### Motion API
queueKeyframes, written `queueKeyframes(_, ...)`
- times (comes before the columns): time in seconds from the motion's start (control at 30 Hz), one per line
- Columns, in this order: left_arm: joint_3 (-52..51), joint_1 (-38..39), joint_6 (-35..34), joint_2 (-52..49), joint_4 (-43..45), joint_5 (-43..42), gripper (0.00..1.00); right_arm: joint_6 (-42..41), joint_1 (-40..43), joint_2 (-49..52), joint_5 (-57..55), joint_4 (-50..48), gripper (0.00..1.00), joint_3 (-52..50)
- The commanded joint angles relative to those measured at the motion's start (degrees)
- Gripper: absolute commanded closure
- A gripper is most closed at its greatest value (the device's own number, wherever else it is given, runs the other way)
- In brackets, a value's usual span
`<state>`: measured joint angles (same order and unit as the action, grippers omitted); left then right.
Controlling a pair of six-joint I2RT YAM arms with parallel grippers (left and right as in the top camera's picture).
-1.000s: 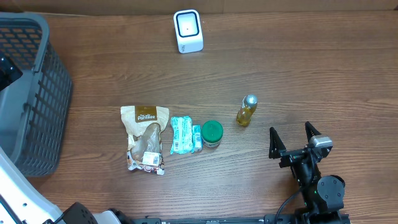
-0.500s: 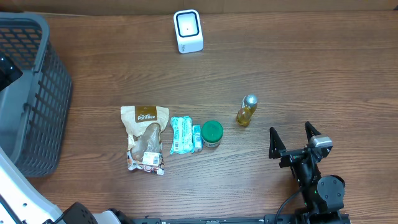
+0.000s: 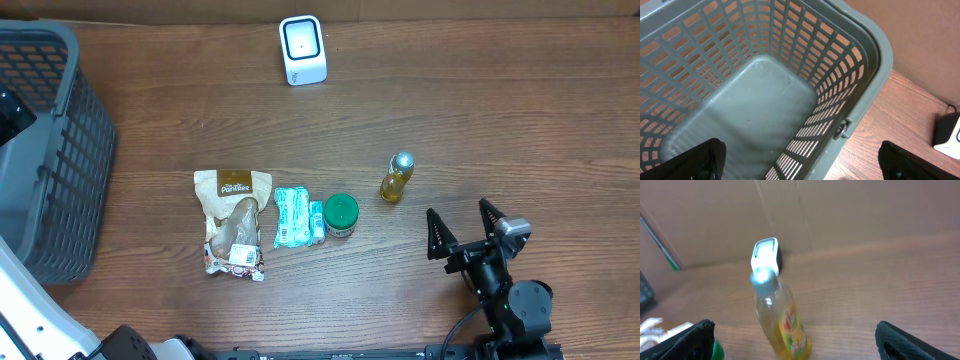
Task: Scan the item barcode
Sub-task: 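Move the right gripper left over the green-lidded jar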
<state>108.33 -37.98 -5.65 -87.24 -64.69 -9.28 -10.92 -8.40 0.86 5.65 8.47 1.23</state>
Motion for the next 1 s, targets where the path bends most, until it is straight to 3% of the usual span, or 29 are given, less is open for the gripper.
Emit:
queueKeyframes(0.0, -0.42, 0.13, -0.37, -0.24, 0.17, -0.85, 0.00, -1.51, -0.11, -0.20, 0.61, 5.29, 0.00, 4.15)
queueKeyframes(0.4, -0.42, 0.13, -0.37, -0.24, 0.17, -0.85, 0.01, -2.73, -0.11, 8.20, 4.39, 33.81, 0.00, 34.25)
queueKeyframes(0.73, -0.42, 0.13, -0.37, -0.24, 0.20, -0.83, 0.00, -2.58, -0.11, 32.22, 7.52, 59.89, 0.00, 63.84)
queueKeyframes(0.97, -0.42, 0.13, -0.37, -0.24, 0.17, -0.83, 0.00, -2.62, -0.09, 49.11, 7.39, 70.75, 0.00, 73.46)
